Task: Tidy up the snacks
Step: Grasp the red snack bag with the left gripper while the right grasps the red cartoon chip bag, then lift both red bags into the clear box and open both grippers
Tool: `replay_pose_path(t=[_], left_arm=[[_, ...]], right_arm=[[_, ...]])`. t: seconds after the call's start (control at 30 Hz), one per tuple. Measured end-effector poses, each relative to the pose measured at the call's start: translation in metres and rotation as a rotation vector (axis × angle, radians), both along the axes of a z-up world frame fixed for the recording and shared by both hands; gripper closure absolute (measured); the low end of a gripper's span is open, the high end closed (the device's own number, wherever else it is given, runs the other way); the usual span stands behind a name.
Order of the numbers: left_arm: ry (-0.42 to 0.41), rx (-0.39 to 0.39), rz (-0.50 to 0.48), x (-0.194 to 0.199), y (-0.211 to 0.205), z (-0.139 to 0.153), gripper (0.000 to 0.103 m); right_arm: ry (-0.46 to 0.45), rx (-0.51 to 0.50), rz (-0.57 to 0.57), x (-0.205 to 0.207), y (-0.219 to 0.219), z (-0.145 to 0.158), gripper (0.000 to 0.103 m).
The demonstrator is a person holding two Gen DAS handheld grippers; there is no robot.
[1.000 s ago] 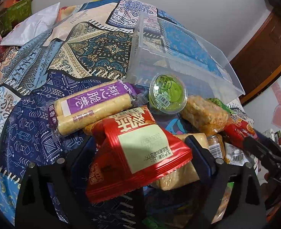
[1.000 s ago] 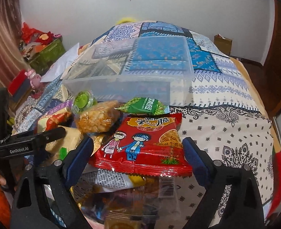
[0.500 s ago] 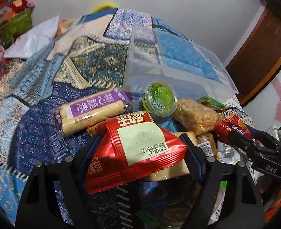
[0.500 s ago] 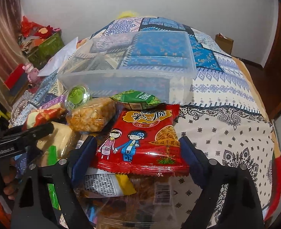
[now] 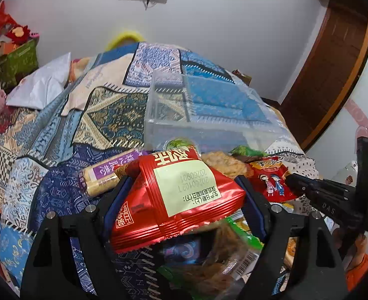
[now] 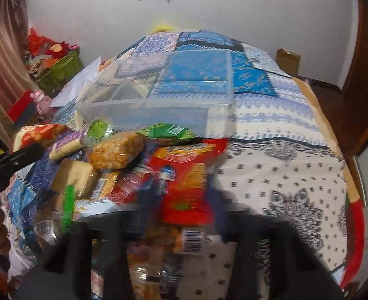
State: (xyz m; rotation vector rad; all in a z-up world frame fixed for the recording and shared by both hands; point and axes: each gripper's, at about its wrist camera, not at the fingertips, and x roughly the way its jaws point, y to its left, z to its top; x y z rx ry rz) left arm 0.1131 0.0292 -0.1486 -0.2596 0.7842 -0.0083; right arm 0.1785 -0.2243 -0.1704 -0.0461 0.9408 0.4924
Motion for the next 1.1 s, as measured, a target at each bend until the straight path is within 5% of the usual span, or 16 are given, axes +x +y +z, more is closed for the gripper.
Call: replay_pose_path(t=[0.13,0.2,0.27,0.33,0.53,0.7,0.83,1.1], left_arm=[[-0.023,0.012,-0.007,-0.004,-0.006,0.007,0.021],[-0.027,0.015,-0.007,-0.005,-0.007,0.007,0.021],[-0.028,0.016,-0.010,-0.006,-0.007,0.006,0.021],[-0.029,0.011,-0.011,-0.007,-0.007,0.006,0.021],[-0.027,-0.016,0.002,-0.006,0.001,0.003,0.021],[-0.025,-0.023,0.008,-0.005,0.005,0.001,0.021],[-0.025,-0.009,0.009,-0.001,0.005,0.001,0.021],[-0.052,0.011,0.003,0.016,0.000,0.014,0.021]], right_arm=[[0.047,0.028,-0.037,0.007,-0.014,-0.002,0.088],[0.063,0.038,-0.051,0.009,-0.016,0.000,0.076],[0.049,0.038,-0.055,0.010,-0.012,0.005,0.033],[0.030,0.043,-0.041,0.009,-0.004,0.009,0.017],[0.077,-0.080,0.039,0.026,0.037,-0.016,0.017],[0.152,-0.031,-0.013,0.039,0.030,-0.042,0.019],[0.098,-0.047,-0.010,0.033,0.025,-0.032,0.039],[0.019,-0.022,0.005,0.017,0.011,0.003,0.041]])
